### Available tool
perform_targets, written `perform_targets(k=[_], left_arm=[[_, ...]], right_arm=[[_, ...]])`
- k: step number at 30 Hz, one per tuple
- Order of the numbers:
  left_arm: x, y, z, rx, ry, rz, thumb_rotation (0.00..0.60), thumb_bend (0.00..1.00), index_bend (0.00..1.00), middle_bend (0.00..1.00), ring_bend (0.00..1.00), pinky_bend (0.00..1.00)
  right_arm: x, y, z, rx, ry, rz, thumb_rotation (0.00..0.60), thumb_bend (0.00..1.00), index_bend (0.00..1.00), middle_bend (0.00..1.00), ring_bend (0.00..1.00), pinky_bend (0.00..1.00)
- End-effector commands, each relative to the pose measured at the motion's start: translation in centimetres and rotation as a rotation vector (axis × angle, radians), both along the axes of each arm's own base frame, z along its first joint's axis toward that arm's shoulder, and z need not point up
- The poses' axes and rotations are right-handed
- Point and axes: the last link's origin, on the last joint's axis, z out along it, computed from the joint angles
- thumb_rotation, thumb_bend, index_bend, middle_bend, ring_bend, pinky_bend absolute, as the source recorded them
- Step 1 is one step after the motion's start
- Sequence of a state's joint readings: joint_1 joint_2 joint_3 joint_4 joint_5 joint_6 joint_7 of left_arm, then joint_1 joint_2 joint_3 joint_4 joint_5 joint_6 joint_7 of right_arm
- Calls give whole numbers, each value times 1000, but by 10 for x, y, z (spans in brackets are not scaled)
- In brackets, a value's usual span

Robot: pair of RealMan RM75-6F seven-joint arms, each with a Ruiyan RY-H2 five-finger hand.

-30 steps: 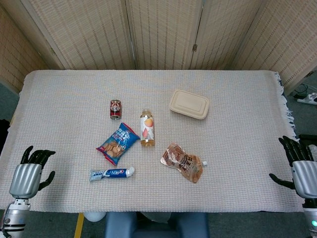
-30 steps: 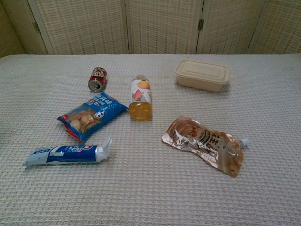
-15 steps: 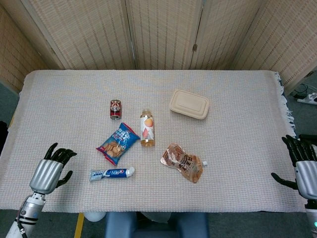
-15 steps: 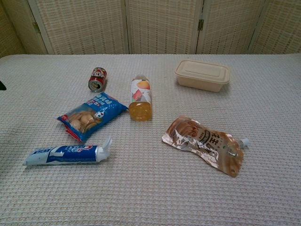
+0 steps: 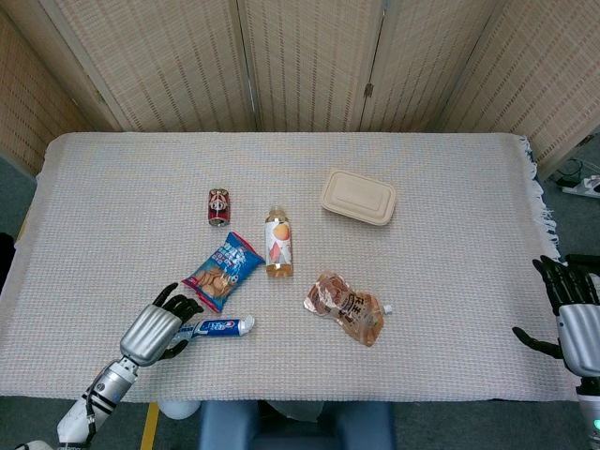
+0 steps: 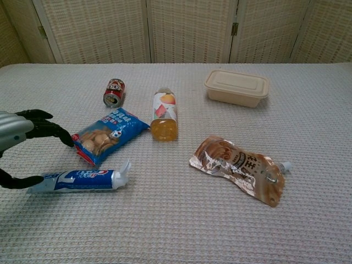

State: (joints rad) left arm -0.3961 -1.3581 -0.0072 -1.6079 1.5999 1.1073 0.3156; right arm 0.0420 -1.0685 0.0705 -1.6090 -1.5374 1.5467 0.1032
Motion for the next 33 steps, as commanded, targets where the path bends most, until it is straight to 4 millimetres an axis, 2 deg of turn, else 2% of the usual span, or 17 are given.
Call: perform_targets(k=[1, 14, 25, 33], left_arm=[[3, 1, -11, -28, 14, -3, 600, 358, 301, 312, 261, 104], [-4, 7, -37, -25, 61, 42, 600, 358, 328, 349, 296, 131], [-23, 32, -33, 52, 74, 108, 600, 358, 356, 370, 316, 139], [-20, 21, -34, -1, 60, 88, 600, 358, 359, 374, 319, 140]], right_arm=[[-1, 0, -1, 2, -2, -3, 600, 121, 13, 79, 86, 0], [-2, 0, 0, 1, -1, -6, 600, 122, 4, 79, 85, 0], [-1, 0, -1, 5, 0, -10, 600, 121, 4, 79, 85, 0], [-1, 1, -1, 5, 0, -14, 600, 121, 3, 79, 85, 0]])
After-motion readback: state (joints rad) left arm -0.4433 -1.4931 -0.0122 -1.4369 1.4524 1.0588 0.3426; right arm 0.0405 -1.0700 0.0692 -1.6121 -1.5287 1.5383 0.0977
